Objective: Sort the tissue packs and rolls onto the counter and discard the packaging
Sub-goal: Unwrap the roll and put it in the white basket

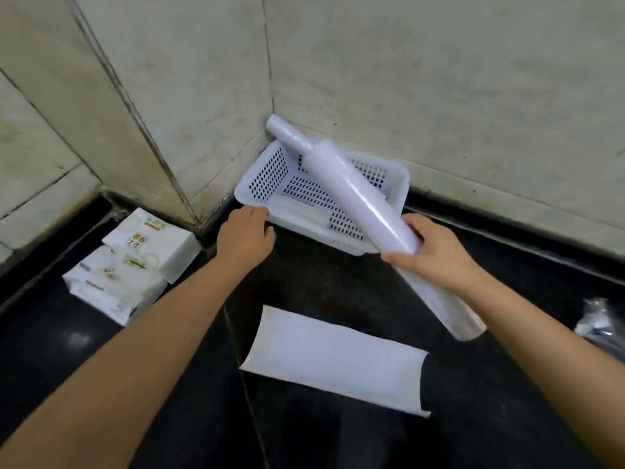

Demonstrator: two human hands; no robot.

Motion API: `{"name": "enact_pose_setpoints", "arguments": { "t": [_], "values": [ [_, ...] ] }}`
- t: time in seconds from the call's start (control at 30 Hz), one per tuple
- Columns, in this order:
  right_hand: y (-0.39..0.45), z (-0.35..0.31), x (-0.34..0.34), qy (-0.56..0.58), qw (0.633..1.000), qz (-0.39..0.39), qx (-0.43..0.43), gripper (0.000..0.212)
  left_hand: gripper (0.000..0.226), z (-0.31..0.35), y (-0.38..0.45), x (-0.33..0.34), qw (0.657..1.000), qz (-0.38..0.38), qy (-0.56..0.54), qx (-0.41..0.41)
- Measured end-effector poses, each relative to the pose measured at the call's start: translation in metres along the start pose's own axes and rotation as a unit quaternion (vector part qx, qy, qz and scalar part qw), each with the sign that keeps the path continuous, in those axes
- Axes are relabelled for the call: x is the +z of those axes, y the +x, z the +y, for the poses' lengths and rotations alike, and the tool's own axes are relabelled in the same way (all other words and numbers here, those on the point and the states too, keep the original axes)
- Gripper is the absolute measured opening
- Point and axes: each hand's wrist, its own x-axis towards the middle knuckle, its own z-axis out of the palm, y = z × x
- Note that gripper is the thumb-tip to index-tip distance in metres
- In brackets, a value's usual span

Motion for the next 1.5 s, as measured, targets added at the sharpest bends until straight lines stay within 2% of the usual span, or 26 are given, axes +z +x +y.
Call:
{"name": "enact_pose_setpoints", "arguments": {
  "t": [0.13,0.3,0.47,0.6,0.63,0.67,0.7,0.77,0.9,1.17,1.33,1.5],
  "values": [
    [0.053,-0.012,-0.036,0.025,0.996,0.087,-0.01,0.057,0.034,0.016,0.057,-0.001,0.998,-0.02,0.05,0.025],
    [0.11,-0.017,-0.046,0.036,0.994,0.105,-0.004,0.057,0.029,0.034,0.13,0.006,0.983,-0.022,0.162,0.086],
    [0.142,-0.006,-0.037,0.061,0.993,0.105,-0.005,0.055,0.061,0.05,0.184,0.034,0.963,-0.055,0.226,0.134],
    [0.15,0.007,-0.038,0.085,0.991,0.102,-0.007,0.051,0.066,0.061,0.208,0.045,0.958,-0.08,0.236,0.14],
    [0.151,0.008,-0.039,0.098,0.99,0.101,-0.008,0.049,0.064,0.062,0.208,0.045,0.957,-0.065,0.236,0.155],
    [0.153,0.008,-0.041,0.113,0.988,0.102,-0.011,0.048,0.058,0.061,0.207,0.045,0.949,-0.017,0.247,0.196],
    [0.155,0.008,-0.041,0.129,0.986,0.103,-0.013,0.047,0.05,0.058,0.204,0.046,0.929,0.059,0.272,0.244],
    [0.161,0.003,-0.043,0.151,0.983,0.104,-0.019,0.047,0.036,0.049,0.19,0.042,0.901,0.137,0.297,0.285],
    [0.187,-0.01,-0.041,0.159,0.978,0.129,-0.05,0.05,0.041,0.032,0.166,0.046,0.915,0.123,0.273,0.27],
    [0.251,-0.023,0.016,0.058,0.991,0.073,-0.098,0.058,0.049,0.032,0.157,0.045,0.939,0.101,0.234,0.23],
    [0.269,-0.005,0.06,-0.073,0.994,-0.022,-0.082,0.063,0.037,0.033,0.161,0.045,0.943,0.112,0.198,0.245],
    [0.272,0.013,0.078,-0.163,0.98,-0.06,-0.099,0.067,0.034,0.034,0.164,0.046,0.944,0.122,0.178,0.248]
  ]
}}
